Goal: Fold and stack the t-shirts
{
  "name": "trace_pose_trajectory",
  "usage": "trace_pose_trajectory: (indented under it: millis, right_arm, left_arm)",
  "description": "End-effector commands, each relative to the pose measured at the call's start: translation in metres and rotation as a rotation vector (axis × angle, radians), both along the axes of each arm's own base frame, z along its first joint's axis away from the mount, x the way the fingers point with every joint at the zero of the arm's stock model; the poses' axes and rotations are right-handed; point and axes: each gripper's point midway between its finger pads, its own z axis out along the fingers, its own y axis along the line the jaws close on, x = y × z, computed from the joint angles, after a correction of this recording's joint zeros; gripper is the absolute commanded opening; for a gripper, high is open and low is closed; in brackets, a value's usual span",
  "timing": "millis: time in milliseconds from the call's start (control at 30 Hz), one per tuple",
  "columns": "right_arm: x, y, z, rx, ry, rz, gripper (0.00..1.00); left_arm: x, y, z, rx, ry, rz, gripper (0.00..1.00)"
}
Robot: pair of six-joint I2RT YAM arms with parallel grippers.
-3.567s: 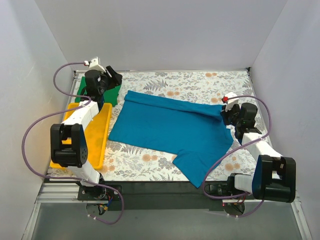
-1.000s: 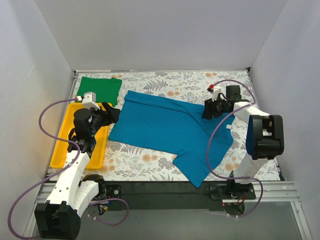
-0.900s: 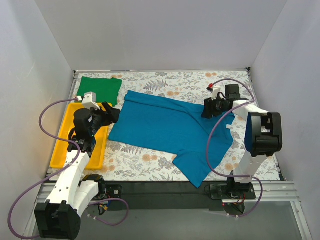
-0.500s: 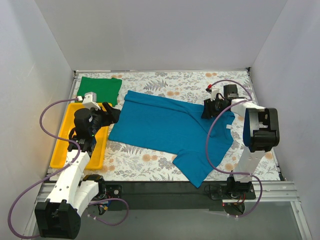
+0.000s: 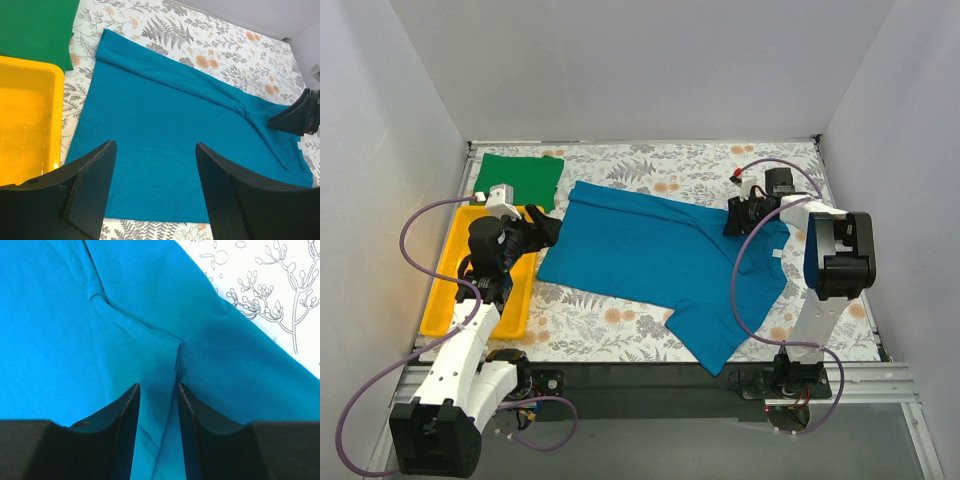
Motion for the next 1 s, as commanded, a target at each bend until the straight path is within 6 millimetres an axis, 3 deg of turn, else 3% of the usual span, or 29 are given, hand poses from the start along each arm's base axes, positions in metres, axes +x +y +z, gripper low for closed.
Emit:
trace_pose_trajectory:
  millis: [0,233,500,867,967]
  right_arm:
    - [0.01,0.004,0.006,0.008,-0.011,0.005,0.41]
    - [0.003,0.01,0.009,0.03,-0.011,0.033,0.3]
    - [-0.003,0.016,0.019,0.042,-0.032,0.053,0.26]
    - [0.0,0.01,0.019,0.008,-0.041,0.028,0.01]
    - [0.0,0.009,0.021,0.003,-0.048,0.028,0.01]
  left_arm:
    - [-0.002,-0.003,-0.005,0.006,0.009,-0.022,0.63]
    - [-0.002,-0.003,-0.007,0.006,0.012,-0.025,0.63]
    - [-0.002,-0.003,-0.006,0.007,0.008,-0.024,0.63]
    - [-0.002,-0.004,-0.006,0.007,0.008,-0.026,0.63]
    - [-0.002,-0.003,-0.006,0.008,0.008,-0.025,0.63]
